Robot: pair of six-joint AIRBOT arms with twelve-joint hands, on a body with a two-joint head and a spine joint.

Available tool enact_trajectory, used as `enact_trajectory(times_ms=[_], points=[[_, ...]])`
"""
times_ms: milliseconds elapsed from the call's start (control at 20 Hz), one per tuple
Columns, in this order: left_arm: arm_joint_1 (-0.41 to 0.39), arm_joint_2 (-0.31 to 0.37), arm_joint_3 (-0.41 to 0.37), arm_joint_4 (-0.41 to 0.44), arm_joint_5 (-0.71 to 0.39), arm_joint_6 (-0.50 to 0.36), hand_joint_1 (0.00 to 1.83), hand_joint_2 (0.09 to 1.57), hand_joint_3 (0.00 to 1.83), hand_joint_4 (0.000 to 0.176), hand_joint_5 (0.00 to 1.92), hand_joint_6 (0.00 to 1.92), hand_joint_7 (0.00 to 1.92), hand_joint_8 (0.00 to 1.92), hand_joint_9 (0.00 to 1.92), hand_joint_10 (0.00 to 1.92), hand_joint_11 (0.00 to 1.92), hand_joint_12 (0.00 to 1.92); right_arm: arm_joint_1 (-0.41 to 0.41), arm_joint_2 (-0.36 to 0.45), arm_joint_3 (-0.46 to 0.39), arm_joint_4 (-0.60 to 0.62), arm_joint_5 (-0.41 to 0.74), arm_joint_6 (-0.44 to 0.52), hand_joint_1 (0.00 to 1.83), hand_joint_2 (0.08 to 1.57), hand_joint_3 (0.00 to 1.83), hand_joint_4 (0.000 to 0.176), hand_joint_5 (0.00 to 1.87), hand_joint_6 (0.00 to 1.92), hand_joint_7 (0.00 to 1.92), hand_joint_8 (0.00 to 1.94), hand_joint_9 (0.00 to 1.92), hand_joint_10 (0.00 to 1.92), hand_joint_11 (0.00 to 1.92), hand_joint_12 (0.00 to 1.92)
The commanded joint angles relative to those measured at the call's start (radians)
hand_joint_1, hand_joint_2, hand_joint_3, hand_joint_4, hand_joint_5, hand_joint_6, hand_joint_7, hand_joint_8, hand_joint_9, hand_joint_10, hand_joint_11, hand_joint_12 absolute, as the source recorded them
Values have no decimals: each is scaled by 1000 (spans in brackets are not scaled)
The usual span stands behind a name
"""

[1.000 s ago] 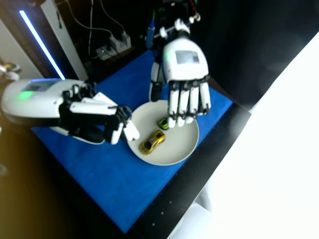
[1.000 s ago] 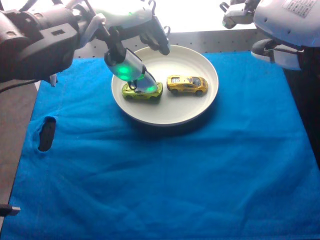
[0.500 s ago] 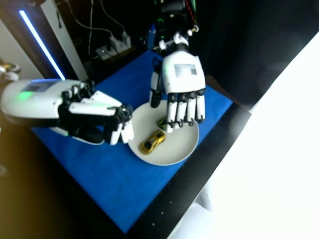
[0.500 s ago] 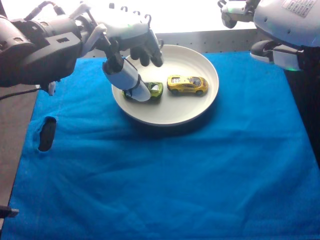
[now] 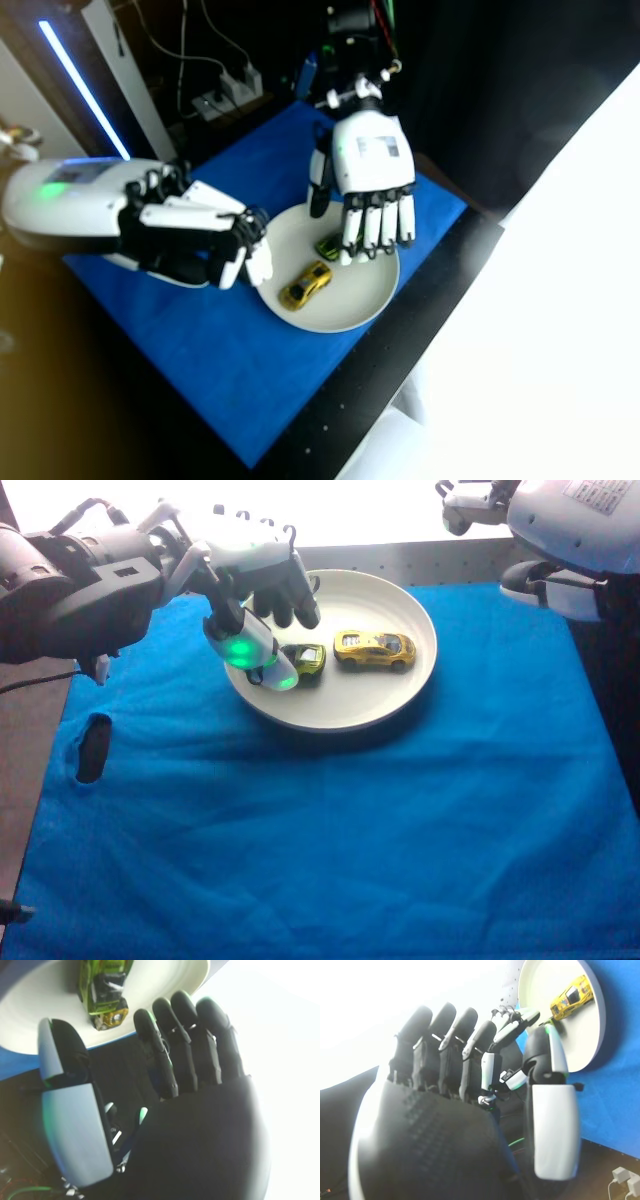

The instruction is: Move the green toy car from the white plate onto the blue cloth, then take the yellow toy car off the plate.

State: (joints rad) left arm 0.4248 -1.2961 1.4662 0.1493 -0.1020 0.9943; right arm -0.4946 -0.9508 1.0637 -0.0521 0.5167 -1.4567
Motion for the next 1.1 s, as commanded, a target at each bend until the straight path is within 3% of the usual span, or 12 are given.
enact_trajectory(times_ms=[0, 50, 150, 200, 350, 400, 500, 700, 800, 850, 900, 1050], points=[[-6, -8, 7, -7, -96, -2, 1007, 889, 0, 0, 842, 2, 660, 1120, 582, 1466, 478, 1915, 15, 1, 1, 1, 118, -8, 1067, 1102, 0, 0, 540, 724, 467, 759, 230, 1192, 0, 1845], [-5, -12, 11, -8, -93, -2, 955, 914, 4, 0, 829, 7, 632, 819, 530, 1162, 351, 1751, 15, 1, 1, 1, 118, -8, 1072, 1098, 0, 0, 541, 722, 485, 762, 257, 1197, 0, 1869], [-3, -20, 22, -10, -87, -2, 970, 915, 0, 0, 819, 2, 680, 465, 493, 919, 240, 1653, 15, 1, 1, 1, 118, -8, 1058, 1098, 0, 0, 536, 769, 477, 837, 274, 1274, 4, 1918], [-2, -23, 26, -11, -86, -2, 978, 915, 0, 0, 821, 2, 730, 503, 520, 1059, 310, 1744, 15, 1, 1, 1, 118, -8, 1085, 1092, 0, 0, 534, 792, 466, 890, 264, 1324, 7, 1920], [1, -32, 38, -19, -83, -2, 938, 937, 0, 0, 818, 1, 753, 356, 508, 950, 222, 1699, 15, 1, 1, 1, 119, -8, 1054, 1095, 0, 0, 520, 811, 456, 869, 265, 1246, 0, 1866], [2, -34, 39, -20, -82, -2, 962, 927, 0, 0, 823, 1, 746, 483, 501, 1096, 268, 1778, 15, 1, 1, 1, 119, -8, 1045, 1095, 0, 0, 518, 811, 461, 867, 275, 1246, 0, 1879], [3, -38, 43, -21, -80, -2, 943, 942, 0, 0, 819, 3, 749, 402, 521, 974, 247, 1691, 15, 1, 1, 1, 119, -8, 1038, 1090, 0, 0, 532, 789, 484, 883, 282, 1279, 4, 1910], [4, -45, 48, -21, -76, -2, 959, 943, 1, 0, 841, 3, 722, 679, 551, 1187, 396, 1788, 15, 1, 1, 1, 119, -8, 1021, 1092, 1, 0, 526, 760, 483, 806, 276, 1218, 0, 1879], [4, -46, 49, -21, -75, -1, 921, 965, 2, 0, 846, 3, 752, 555, 626, 999, 415, 1660, 15, 1, 1, 1, 119, -8, 1023, 1094, 1, 0, 527, 751, 468, 799, 251, 1251, 0, 1885], [6, -47, 49, -21, -74, -1, 931, 959, 0, 0, 845, 1, 767, 418, 574, 880, 270, 1623, 15, 1, 1, 1, 119, -8, 1020, 1098, 3, 0, 520, 749, 454, 792, 233, 1248, 0, 1890], [7, -49, 51, -21, -73, -1, 943, 959, 0, 0, 832, 1, 811, 446, 587, 999, 324, 1718, 15, 1, 1, 1, 119, -8, 1025, 1097, 2, 0, 523, 756, 459, 793, 230, 1253, 0, 1902], [11, -52, 52, -21, -70, -1, 951, 952, 0, 0, 844, 3, 813, 288, 556, 863, 124, 1631, 15, 1, 1, 1, 119, -8, 1036, 1092, 0, 0, 552, 720, 497, 750, 253, 1238, 0, 1912]])
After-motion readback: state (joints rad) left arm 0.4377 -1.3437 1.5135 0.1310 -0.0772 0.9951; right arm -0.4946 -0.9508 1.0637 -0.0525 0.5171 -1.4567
